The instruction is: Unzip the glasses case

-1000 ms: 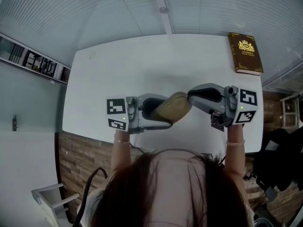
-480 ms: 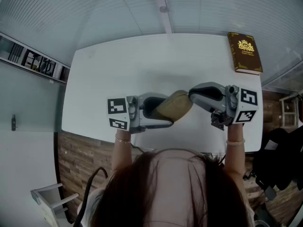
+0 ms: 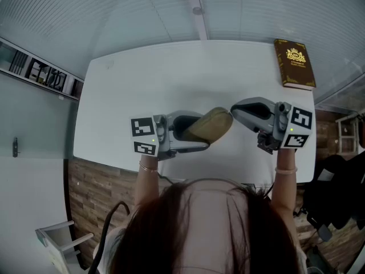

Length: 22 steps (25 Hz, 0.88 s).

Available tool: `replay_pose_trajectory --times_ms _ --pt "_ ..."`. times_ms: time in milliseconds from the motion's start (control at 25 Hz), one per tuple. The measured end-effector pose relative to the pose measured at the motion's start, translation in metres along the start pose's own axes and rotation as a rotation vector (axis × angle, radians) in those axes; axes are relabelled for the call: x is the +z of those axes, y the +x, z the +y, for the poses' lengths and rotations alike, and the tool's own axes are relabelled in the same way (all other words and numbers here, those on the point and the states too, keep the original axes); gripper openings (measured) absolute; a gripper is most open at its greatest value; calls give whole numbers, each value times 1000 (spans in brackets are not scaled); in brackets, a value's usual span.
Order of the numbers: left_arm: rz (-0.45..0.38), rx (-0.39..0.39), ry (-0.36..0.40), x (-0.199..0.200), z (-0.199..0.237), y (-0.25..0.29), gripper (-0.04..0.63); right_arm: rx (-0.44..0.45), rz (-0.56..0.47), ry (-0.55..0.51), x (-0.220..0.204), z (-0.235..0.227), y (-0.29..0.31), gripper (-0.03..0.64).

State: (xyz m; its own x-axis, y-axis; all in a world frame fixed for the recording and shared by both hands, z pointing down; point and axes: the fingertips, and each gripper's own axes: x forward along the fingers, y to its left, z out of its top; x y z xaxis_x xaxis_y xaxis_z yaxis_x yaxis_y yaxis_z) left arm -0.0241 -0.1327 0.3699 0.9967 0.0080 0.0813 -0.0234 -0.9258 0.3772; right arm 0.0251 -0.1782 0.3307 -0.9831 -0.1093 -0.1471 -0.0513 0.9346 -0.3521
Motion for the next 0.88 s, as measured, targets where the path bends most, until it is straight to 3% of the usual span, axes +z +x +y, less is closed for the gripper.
replay_pose_trajectory --times_ms 160,320,480,640,880 --pt "-45 2 -13 3 0 0 284 -31 17 -47 1 -1 -1 1" --pt "-147 -31 -72 8 2 -7 282 -57 31 -68 0 -3 -4 0" --pt "-183 -47 -96 9 4 -8 282 -69 31 -69 0 -5 -5 0" --pt "-197 -55 -114 9 6 -8 281 -86 -1 -59 3 -7 -4 0" --pt "-288 -98 -140 15 4 -10 281 -61 -65 -31 7 -5 -4 0"
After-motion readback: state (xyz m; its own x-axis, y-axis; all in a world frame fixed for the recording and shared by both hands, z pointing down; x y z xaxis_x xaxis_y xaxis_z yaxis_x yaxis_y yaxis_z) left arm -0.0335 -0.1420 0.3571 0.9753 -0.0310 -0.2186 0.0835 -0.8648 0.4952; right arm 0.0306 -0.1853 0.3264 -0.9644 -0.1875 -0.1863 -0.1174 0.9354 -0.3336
